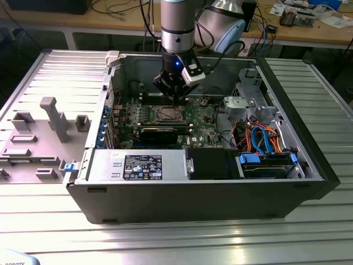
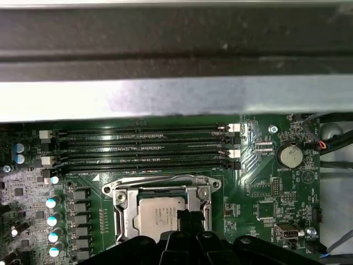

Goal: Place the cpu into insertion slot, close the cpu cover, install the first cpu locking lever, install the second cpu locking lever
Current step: 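Install the second cpu locking lever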

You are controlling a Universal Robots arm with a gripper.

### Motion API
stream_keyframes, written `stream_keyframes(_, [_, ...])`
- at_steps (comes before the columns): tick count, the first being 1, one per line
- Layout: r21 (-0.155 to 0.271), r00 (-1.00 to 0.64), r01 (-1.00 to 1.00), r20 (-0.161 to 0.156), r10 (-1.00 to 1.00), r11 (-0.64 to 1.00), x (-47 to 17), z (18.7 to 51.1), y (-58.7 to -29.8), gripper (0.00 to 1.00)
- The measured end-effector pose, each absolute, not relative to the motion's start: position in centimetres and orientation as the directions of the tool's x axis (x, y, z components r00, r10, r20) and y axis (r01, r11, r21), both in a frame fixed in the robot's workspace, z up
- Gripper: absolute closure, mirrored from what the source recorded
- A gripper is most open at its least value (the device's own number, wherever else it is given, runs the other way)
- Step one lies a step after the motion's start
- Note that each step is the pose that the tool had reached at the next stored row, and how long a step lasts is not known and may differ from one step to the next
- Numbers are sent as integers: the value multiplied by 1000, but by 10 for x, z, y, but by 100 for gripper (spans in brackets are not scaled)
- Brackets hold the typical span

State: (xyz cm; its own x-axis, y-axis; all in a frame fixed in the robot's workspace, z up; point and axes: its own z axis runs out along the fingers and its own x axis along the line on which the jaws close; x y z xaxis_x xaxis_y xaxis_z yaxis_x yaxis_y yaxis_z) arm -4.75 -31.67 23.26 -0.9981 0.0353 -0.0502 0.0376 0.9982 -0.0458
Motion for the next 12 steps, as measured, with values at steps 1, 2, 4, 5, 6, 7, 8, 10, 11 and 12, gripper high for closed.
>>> stream_keyframes(1, [-46, -998, 38, -50, 36, 998, -48, 235, -317, 89])
stream_keyframes(2, [-46, -998, 38, -50, 36, 998, -48, 238, -317, 89])
stream_keyframes(4, [-46, -998, 38, -50, 36, 998, -48, 239, -317, 89])
stream_keyframes(5, [-46, -998, 38, -50, 36, 998, -48, 239, -317, 89])
stream_keyframes(6, [-46, -998, 38, -49, 36, 998, -48, 239, -317, 89])
stream_keyframes(7, [-46, -998, 38, -49, 36, 998, -48, 239, -317, 89])
stream_keyframes(8, [-46, -998, 38, -49, 36, 998, -48, 239, -317, 89])
stream_keyframes(10, [-46, -998, 38, -49, 35, 998, -48, 239, -318, 89])
stream_keyframes(11, [-46, -998, 38, -49, 36, 998, -48, 238, -322, 89])
stream_keyframes(12, [-46, -998, 38, -49, 36, 998, -48, 238, -324, 89])
